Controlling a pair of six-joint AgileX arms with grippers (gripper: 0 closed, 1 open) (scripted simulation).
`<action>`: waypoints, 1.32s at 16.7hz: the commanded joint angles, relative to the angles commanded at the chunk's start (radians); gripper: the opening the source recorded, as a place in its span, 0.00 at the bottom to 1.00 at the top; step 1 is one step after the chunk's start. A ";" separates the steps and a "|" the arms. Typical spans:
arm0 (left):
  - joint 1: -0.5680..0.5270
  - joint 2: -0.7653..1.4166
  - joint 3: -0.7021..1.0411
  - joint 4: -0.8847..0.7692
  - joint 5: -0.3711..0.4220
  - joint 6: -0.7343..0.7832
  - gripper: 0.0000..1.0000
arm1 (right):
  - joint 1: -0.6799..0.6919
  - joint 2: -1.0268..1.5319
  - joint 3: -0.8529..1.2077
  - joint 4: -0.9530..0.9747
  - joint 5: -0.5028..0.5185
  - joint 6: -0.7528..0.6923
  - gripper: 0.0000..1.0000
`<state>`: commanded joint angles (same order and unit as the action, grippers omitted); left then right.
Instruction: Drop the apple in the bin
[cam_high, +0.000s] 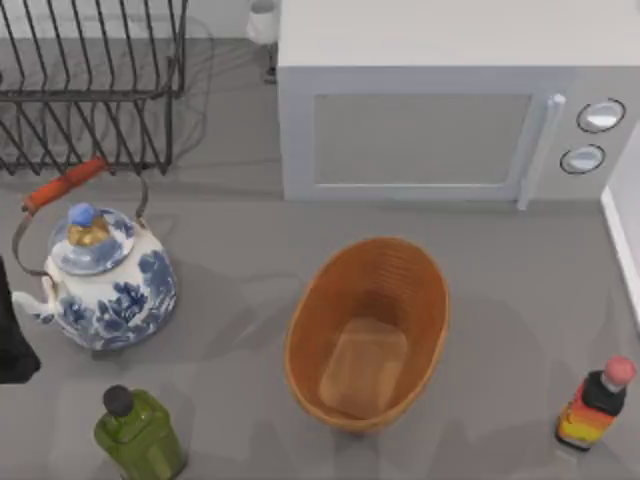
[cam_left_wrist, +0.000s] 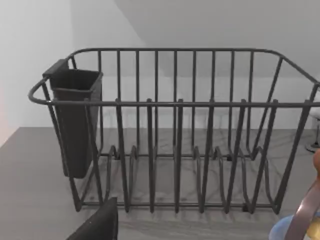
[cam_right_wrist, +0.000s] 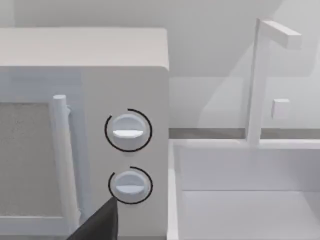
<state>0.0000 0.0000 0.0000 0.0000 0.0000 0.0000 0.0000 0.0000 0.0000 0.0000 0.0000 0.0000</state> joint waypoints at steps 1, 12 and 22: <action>0.000 0.000 0.000 0.000 0.000 0.000 1.00 | 0.000 0.000 0.000 0.000 0.000 0.000 1.00; 0.166 0.590 0.503 -0.161 -0.003 0.228 1.00 | 0.000 0.000 0.000 0.000 0.000 0.000 1.00; 0.374 1.522 0.944 -0.675 0.179 0.562 1.00 | 0.000 0.000 0.000 0.000 0.000 0.000 1.00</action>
<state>0.3736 1.5217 0.9442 -0.6755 0.1792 0.5615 0.0000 0.0000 0.0000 0.0000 0.0000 0.0000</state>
